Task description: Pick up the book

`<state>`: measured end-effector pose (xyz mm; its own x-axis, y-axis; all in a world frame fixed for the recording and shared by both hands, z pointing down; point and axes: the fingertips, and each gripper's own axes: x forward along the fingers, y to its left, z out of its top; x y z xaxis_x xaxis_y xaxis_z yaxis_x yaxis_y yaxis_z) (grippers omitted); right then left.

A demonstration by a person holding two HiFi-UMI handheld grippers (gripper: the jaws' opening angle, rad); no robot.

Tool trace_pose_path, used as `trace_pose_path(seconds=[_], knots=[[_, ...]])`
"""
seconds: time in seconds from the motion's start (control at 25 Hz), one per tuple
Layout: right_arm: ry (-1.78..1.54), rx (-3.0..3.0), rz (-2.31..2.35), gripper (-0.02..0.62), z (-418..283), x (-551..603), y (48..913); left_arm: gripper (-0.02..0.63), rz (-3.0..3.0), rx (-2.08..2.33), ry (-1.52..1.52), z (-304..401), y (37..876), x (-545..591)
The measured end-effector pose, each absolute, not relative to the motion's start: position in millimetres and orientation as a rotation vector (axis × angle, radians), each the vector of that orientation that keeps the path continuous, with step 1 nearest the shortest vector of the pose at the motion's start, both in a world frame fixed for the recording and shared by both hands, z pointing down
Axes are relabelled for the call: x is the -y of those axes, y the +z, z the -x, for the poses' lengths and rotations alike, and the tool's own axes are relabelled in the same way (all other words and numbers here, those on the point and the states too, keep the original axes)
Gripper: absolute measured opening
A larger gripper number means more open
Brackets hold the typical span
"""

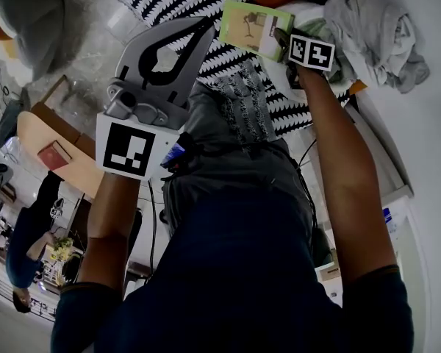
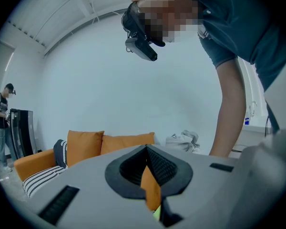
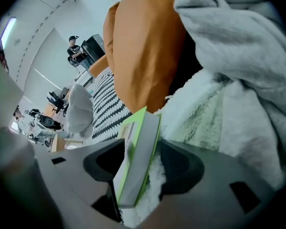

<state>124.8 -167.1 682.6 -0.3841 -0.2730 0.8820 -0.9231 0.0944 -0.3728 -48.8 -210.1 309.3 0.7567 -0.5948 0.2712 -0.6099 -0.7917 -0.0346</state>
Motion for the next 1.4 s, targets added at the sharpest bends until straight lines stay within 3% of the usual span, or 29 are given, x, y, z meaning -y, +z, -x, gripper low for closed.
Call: trace_pose_path(seconds=[1.4], knots=[[0.679, 1.822, -0.740, 0.209, -62, 146, 643, 0.003, -2.802, 0.921, 0.459, 41, 365, 230]])
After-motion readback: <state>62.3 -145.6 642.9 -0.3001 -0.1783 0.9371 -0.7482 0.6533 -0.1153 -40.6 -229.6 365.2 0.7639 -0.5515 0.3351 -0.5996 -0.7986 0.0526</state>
